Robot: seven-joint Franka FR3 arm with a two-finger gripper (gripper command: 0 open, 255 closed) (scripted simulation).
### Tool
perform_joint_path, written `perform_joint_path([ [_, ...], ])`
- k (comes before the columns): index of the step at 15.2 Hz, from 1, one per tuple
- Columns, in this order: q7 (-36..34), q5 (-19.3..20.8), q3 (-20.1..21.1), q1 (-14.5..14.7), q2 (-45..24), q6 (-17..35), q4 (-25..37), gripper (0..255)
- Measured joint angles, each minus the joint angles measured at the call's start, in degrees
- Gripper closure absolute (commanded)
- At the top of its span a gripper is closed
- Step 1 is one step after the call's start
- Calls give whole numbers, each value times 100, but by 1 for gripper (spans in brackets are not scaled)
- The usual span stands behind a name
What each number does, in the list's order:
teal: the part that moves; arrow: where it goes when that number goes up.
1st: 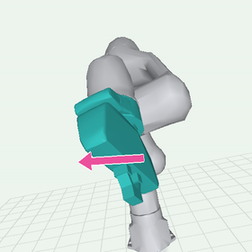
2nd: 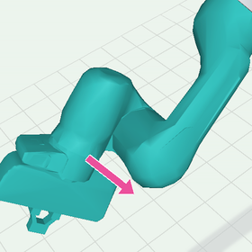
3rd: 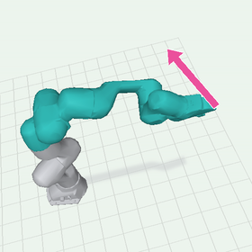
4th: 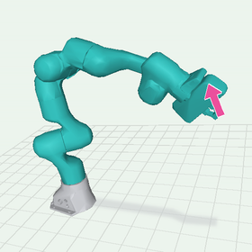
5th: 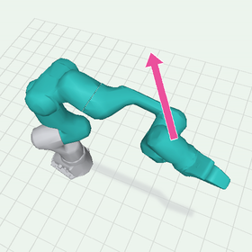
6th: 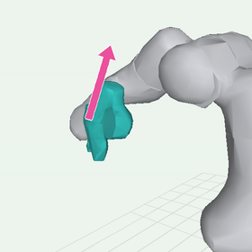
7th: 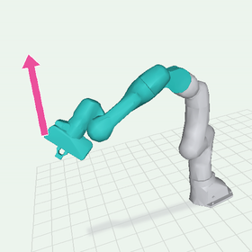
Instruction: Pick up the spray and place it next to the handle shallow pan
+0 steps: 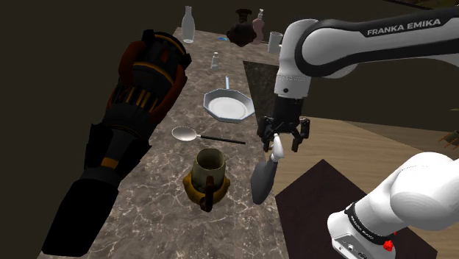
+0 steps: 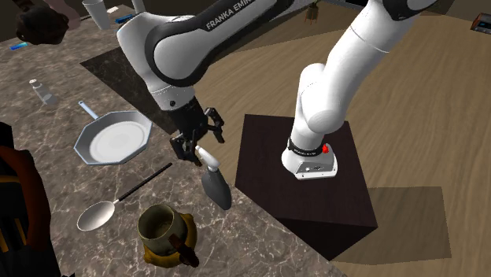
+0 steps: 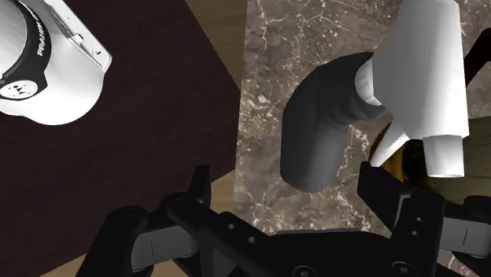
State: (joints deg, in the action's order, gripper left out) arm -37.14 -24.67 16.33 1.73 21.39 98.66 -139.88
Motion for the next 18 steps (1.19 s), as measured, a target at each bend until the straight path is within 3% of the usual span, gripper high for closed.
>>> perform_joint_path([
  [5,-407,-515,203,100,-655,435,94,0],
  [11,-387,-701,343,205,-764,877,-219,0],
  [17,-384,-728,363,221,-768,934,-265,0],
  [18,-384,-728,363,221,-768,934,-265,255],
])
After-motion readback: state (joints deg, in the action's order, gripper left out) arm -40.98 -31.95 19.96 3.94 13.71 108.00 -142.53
